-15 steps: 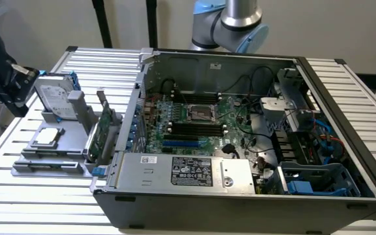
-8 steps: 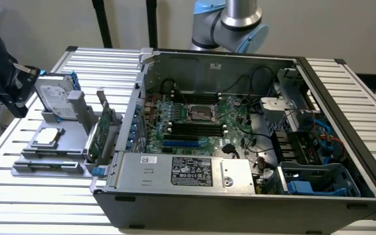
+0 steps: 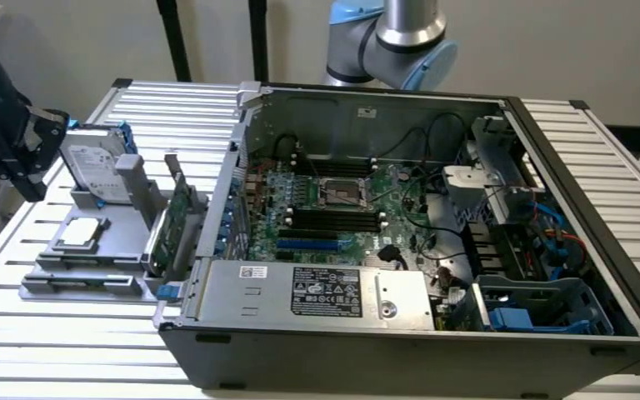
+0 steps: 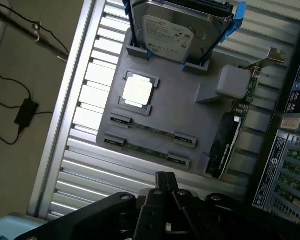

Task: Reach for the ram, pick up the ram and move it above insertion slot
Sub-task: 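Pick up the ram and move it above insertion slot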

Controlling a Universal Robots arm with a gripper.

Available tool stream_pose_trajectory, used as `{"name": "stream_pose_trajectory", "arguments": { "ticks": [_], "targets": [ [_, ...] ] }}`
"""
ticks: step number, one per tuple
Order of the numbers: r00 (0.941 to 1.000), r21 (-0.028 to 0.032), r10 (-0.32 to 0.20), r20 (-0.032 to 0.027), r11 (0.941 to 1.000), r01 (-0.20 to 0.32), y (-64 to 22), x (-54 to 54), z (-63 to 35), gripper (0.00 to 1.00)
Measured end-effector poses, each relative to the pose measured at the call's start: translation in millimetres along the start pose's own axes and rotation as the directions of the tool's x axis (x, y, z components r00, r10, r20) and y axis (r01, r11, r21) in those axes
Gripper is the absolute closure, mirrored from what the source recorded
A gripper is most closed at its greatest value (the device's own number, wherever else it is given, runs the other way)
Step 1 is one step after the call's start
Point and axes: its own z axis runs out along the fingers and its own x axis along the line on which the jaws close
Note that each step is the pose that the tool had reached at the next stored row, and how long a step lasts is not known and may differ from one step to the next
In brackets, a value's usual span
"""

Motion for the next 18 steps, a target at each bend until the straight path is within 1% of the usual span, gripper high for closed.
{"name": "stream_pose_trajectory", "arguments": {
  "ticks": [3, 5, 7, 9, 11, 14, 18],
  "targets": [
    [0.9985, 0.0, -0.054, -0.002, 0.9985, 0.054, 0.0, 0.0, 0.4, 0.89],
    [0.9959, -0.0001, -0.09, -0.0033, 0.9959, 0.09, 0.0, 0.0, 0.7, 0.89],
    [0.9919, -0.0001, -0.127, -0.0045, 0.9919, 0.127, 0.0, 0.0, 1.0, 0.89],
    [0.9867, -0.0002, -0.163, -0.0057, 0.9867, 0.163, 0.0, 0.0, 1.3, 0.89],
    [0.9801, -0.0003, -0.198, -0.0069, 0.9802, 0.198, -0.1, 0.0, 1.5, 0.89],
    [0.9679, -0.0005, -0.251, -0.0086, 0.9679, 0.251, -0.1, 0.0, 1.9, 0.89],
    [0.9468, -0.001, -0.322, -0.0107, 0.9468, 0.322, -0.1, 0.0, 2.5, 0.89]
  ]
}}
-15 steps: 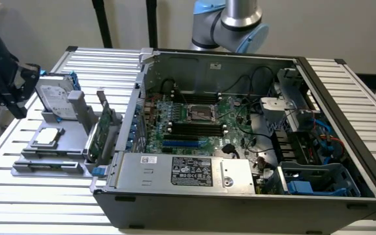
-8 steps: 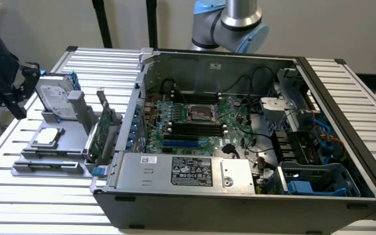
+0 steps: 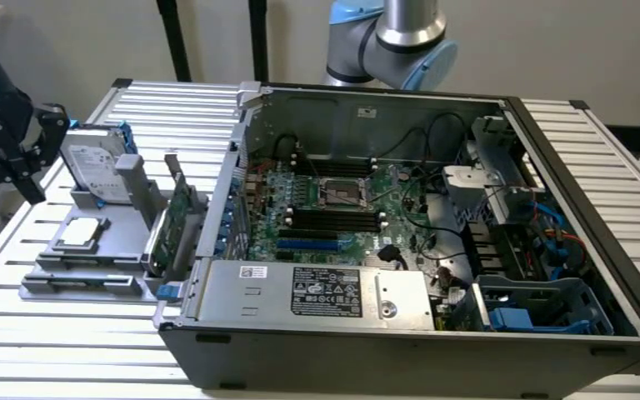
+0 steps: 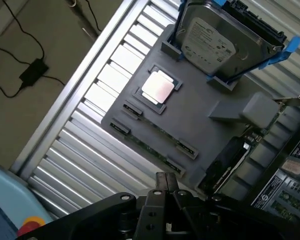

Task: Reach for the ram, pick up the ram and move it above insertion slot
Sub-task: 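Pick up the ram and move it above insertion slot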

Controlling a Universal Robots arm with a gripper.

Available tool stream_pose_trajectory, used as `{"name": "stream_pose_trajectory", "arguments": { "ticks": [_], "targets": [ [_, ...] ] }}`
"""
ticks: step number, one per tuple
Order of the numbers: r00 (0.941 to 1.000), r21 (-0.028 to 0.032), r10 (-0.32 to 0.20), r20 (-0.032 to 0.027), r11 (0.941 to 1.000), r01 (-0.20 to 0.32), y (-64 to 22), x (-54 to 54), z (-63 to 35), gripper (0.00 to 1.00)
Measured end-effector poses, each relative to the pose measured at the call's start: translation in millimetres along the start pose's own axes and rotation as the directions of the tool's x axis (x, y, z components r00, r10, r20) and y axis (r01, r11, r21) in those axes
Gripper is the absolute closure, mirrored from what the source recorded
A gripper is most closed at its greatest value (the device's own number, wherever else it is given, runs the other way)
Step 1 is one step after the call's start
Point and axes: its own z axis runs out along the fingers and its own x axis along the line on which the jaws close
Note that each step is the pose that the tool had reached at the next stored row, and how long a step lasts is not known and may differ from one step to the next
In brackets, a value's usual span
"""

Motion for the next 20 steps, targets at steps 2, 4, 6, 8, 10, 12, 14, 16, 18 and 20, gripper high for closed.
{"name": "stream_pose_trajectory", "arguments": {
  "ticks": [2, 4, 6, 8, 10, 12, 14, 16, 18, 20],
  "targets": [
    [0.9994, 0.0001, -0.036, -0.0011, 0.9994, 0.036, 0.0, 0.0, 0.2, 0.89],
    [0.9973, 0.0003, -0.073, -0.0023, 0.9973, 0.073, 0.0, 0.0, 0.5, 0.89],
    [0.9941, 0.0003, -0.109, -0.0034, 0.9941, 0.109, -0.1, 0.0, 0.8, 0.89],
    [0.9895, 0.0003, -0.144, -0.0045, 0.9895, 0.144, -0.1, 0.0, 1.1, 0.89],
    [0.9837, 0.0003, -0.18, -0.0056, 0.9837, 0.18, 0.0, 0.0, 1.4, 0.89],
    [0.9762, 0.0003, -0.217, -0.0067, 0.9762, 0.217, -0.1, 0.0, 1.6, 0.89],
    [0.9678, 0.0003, -0.252, -0.0077, 0.9678, 0.252, -0.1, 0.0, 2.0, 0.89],
    [0.9581, 0.0004, -0.286, -0.0086, 0.9581, 0.286, -0.1, 0.0, 2.3, 0.89],
    [0.9467, 0.0007, -0.322, -0.0093, 0.9467, 0.322, -0.1, 0.0, 2.8, 0.89],
    [0.9349, 0.0012, -0.355, -0.0099, 0.9349, 0.355, -0.1, 0.0, 3.2, 0.89]
  ]
}}
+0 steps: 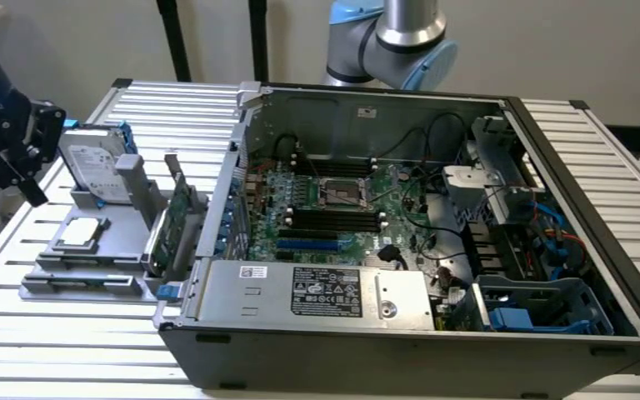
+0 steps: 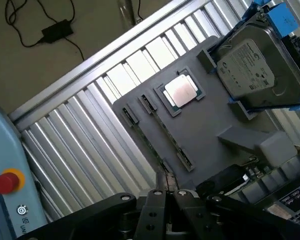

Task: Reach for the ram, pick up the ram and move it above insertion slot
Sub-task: 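Pick up the ram and move it above insertion slot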

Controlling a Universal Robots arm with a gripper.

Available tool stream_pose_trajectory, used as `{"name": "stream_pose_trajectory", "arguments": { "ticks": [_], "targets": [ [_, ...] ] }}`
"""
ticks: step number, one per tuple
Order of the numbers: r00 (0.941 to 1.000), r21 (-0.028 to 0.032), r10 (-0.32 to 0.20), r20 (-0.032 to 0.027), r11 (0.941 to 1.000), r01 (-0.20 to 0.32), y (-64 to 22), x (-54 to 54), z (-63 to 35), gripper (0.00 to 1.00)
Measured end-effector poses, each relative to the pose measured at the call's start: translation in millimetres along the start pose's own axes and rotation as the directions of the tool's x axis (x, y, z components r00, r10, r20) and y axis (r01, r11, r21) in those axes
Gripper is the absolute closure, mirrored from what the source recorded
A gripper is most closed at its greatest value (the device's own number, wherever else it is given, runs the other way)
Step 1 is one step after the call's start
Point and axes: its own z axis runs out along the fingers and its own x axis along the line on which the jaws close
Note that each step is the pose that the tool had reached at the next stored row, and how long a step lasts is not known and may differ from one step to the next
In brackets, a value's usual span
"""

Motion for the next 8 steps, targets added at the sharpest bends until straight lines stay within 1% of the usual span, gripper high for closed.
{"name": "stream_pose_trajectory", "arguments": {
  "ticks": [2, 4, 6, 8],
  "targets": [
    [0.9993, 0.0008, -0.038, -0.0007, 0.9993, 0.038, 0.0, 0.0, 0.4, 0.89],
    [0.9973, 0.0017, -0.074, -0.0012, 0.9973, 0.074, 0.0, 0.0, 0.9, 0.89],
    [0.994, 0.0026, -0.109, -0.0018, 0.994, 0.109, -0.1, 0.0, 1.4, 0.89],
    [0.9894, 0.0036, -0.145, -0.0023, 0.9894, 0.145, -0.1, 0.0, 1.8, 0.89]
  ]
}}
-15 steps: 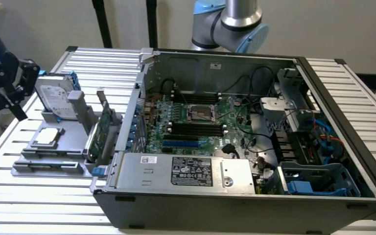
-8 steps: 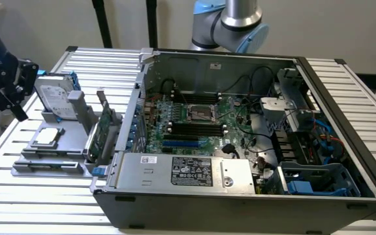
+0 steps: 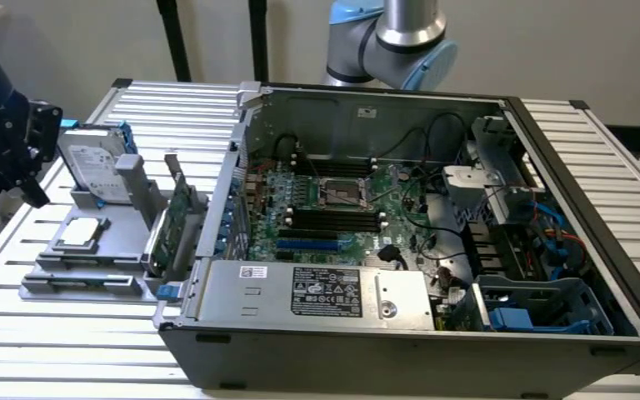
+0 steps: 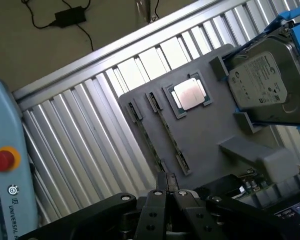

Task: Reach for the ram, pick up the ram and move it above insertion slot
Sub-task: 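Pick up the ram and move it above insertion slot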

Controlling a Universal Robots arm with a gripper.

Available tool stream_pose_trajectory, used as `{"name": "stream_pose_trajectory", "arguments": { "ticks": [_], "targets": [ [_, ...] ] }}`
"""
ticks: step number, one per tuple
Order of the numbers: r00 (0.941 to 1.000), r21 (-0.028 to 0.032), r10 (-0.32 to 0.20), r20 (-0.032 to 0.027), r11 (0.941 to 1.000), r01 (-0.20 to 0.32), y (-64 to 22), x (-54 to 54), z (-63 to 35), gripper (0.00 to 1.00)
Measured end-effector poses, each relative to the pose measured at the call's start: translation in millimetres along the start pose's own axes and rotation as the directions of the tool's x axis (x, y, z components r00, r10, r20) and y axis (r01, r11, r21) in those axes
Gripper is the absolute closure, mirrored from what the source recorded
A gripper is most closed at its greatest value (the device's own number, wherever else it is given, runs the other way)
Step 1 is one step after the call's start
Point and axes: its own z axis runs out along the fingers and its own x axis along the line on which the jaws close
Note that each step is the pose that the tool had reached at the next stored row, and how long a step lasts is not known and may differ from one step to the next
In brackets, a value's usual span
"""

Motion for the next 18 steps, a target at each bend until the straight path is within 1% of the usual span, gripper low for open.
{"name": "stream_pose_trajectory", "arguments": {
  "ticks": [2, 4, 7, 9, 12, 14, 16, 18],
  "targets": [
    [0.9993, 0.0011, -0.038, -0.0005, 0.9993, 0.038, 0.0, 0.0, 0.5, 0.89],
    [0.9973, 0.0024, -0.073, -0.0009, 0.9973, 0.073, 0.0, 0.0, 1.0, 0.89],
    [0.9919, 0.0049, -0.127, -0.0015, 0.9919, 0.127, -0.1, 0.0, 1.8, 0.89],
    [0.9866, 0.0067, -0.163, -0.0018, 0.9866, 0.163, -0.1, 0.0, 2.4, 0.89],
    [0.9761, 0.0096, -0.217, -0.0025, 0.976, 0.218, -0.1, 0.0, 3.3, 0.89],
    [0.9676, 0.0115, -0.252, -0.0029, 0.9675, 0.252, -0.1, 0.0, 3.9, 0.89],
    [0.9577, 0.0133, -0.288, -0.0035, 0.9577, 0.288, -0.1, 0.0, 4.5, 0.89],
    [0.9464, 0.0151, -0.323, -0.0041, 0.9463, 0.323, -0.2, 0.1, 5.2, 0.89]
  ]
}}
